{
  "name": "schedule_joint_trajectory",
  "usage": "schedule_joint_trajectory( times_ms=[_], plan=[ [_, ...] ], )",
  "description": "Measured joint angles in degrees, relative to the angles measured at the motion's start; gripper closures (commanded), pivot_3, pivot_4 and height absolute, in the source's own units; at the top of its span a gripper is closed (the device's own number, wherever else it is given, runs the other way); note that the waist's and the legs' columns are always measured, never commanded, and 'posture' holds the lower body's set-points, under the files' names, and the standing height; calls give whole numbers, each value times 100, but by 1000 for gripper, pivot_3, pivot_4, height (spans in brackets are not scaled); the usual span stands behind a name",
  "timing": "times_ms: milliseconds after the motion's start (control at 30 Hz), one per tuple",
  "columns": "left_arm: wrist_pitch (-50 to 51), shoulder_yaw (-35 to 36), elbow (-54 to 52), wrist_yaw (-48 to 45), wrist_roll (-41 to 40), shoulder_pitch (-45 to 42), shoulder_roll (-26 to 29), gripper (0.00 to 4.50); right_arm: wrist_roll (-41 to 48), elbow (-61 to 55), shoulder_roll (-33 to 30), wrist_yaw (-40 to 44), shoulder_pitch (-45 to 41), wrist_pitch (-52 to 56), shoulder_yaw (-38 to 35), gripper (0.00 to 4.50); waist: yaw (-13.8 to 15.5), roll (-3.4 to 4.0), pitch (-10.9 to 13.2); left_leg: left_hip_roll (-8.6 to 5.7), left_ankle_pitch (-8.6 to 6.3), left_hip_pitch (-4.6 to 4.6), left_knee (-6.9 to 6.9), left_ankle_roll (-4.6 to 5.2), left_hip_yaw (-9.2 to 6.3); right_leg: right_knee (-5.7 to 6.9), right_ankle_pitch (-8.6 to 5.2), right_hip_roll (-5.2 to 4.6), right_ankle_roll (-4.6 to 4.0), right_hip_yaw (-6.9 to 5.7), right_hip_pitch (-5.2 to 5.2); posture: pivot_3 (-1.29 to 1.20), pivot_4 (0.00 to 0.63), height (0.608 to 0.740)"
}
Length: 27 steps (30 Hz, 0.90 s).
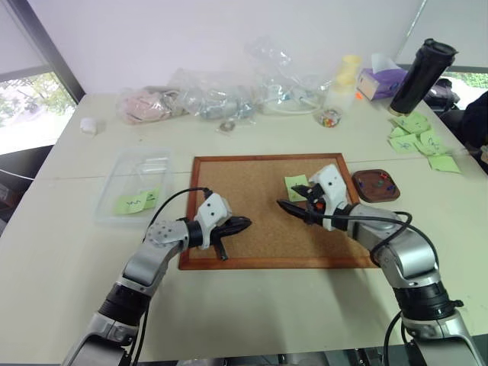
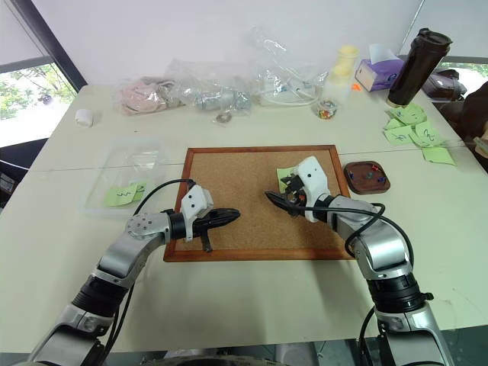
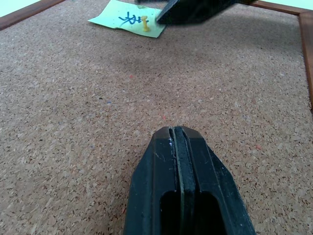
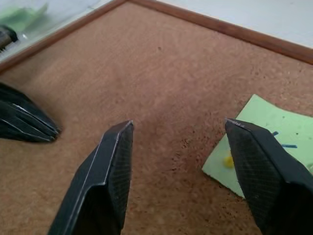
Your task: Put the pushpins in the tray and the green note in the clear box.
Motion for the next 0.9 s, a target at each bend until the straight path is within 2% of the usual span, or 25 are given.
schedule_joint_trajectory(
  times_ms=[400, 533, 633, 767, 900],
  plan=[
    [40, 2, -25, 36, 0, 3, 2, 4500, -86, 314, 26, -5, 3, -114, -26, 1544, -2, 0, 0, 2, 0, 1, -1, -1, -1, 0, 0, 0, 0, 0, 1, 0, 150, 740],
    [40, -1, -29, 45, 0, 7, -1, 4500, -34, 474, 232, -71, 3, -60, -132, 1544, -1, 0, 0, 2, 0, 0, -1, -1, -1, 0, 0, 0, 0, 0, 0, 0, 150, 740],
    [39, -4, -30, 49, 0, 9, -3, 4500, -23, 586, 290, -99, 3, -48, -198, 2311, -1, 0, 0, 1, 0, 0, -1, -1, -1, 0, 0, 0, 0, 0, 0, 0, 150, 740],
    [39, 1, -43, 60, 0, 27, -2, 4500, -38, 676, 391, -181, 2, -48, -279, 4391, -4, 0, 0, 2, 0, 1, -1, -1, -1, 0, 0, 0, 0, 0, 0, 0, 150, 740],
    [37, 8, -71, 72, -2, 65, -3, 4500, -46, 703, 405, -175, 1, -65, -321, 4457, -11, 0, 0, 2, 0, 2, -1, -1, -1, 1, 0, 0, 0, 0, 1, 0, 150, 740]
  ],
)
